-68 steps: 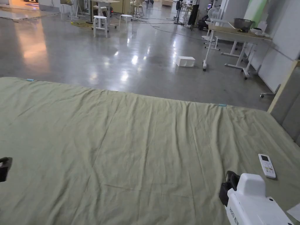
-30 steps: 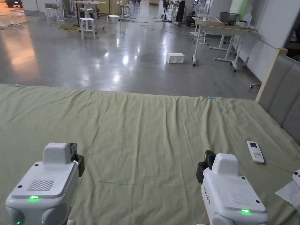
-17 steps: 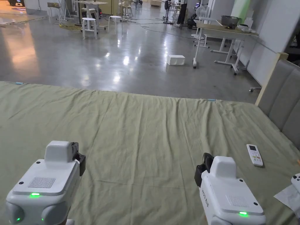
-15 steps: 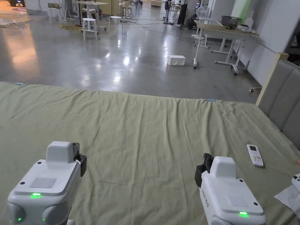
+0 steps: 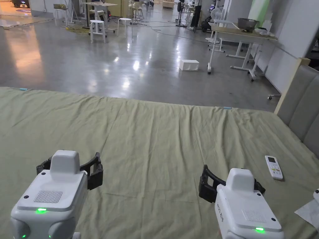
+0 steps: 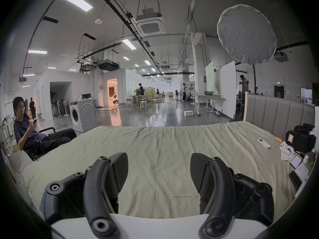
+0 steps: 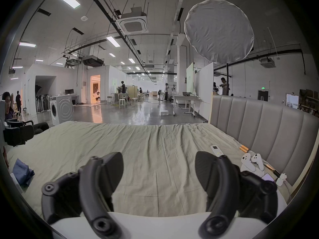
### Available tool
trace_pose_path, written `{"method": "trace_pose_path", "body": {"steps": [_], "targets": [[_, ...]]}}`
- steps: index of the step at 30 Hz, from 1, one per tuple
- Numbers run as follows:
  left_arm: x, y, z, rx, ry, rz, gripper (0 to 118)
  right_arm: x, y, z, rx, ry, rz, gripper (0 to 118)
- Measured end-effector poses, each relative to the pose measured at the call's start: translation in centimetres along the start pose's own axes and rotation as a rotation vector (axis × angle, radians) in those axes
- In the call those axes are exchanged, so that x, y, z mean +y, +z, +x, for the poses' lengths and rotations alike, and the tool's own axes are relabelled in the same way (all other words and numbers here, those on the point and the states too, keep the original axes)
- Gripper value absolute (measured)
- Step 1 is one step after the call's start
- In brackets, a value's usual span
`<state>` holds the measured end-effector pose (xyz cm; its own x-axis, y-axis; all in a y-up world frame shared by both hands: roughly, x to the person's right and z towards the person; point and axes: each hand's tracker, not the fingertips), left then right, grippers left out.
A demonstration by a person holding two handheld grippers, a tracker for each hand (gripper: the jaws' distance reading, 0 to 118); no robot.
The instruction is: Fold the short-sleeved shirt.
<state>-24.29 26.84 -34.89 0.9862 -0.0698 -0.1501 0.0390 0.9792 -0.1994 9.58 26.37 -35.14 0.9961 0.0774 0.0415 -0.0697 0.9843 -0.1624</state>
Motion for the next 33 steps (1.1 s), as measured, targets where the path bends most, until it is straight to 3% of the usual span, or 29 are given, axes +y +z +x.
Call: {"method": "trace_pose_path", "body": {"steps": [4, 10, 15, 18, 21, 27, 33], "targets": [[0.1, 0.1, -0.3, 0.006, 0.002, -0.002, 84, 0.1, 0.1, -0.1, 0.011, 0.059, 0.021, 111], [0.1, -0.2, -0.7, 0.011, 0.025, -0.014, 92, 0.6, 0.2, 0.2, -0.012, 0.04, 0.037, 118], [0.1, -0.1, -0.5, 0.002, 0.028, -0.011, 92, 1.0, 0.1, 0.6, 0.029, -0.062, 0.032, 118], [0.1, -0.2, -0.3, -0.002, 0.012, -0.01, 92, 1.1, 0.0, 0.4, 0.023, -0.04, 0.03, 118], [0.3, -0.3, -0.1, -0.004, 0.002, -0.011, 92, 1.7, 0.2, -0.2, -0.016, 0.066, 0.097, 118], [0.4, -0.3, 0.0, -0.011, -0.006, -0.022, 92, 2.1, -0.3, -0.1, 0.029, -0.006, 0.03, 118], [0.3, -0.3, -0.3, -0.013, 0.016, -0.037, 91, 2.5, -0.9, -0.4, -0.035, -0.046, -0.037, 118]]}}
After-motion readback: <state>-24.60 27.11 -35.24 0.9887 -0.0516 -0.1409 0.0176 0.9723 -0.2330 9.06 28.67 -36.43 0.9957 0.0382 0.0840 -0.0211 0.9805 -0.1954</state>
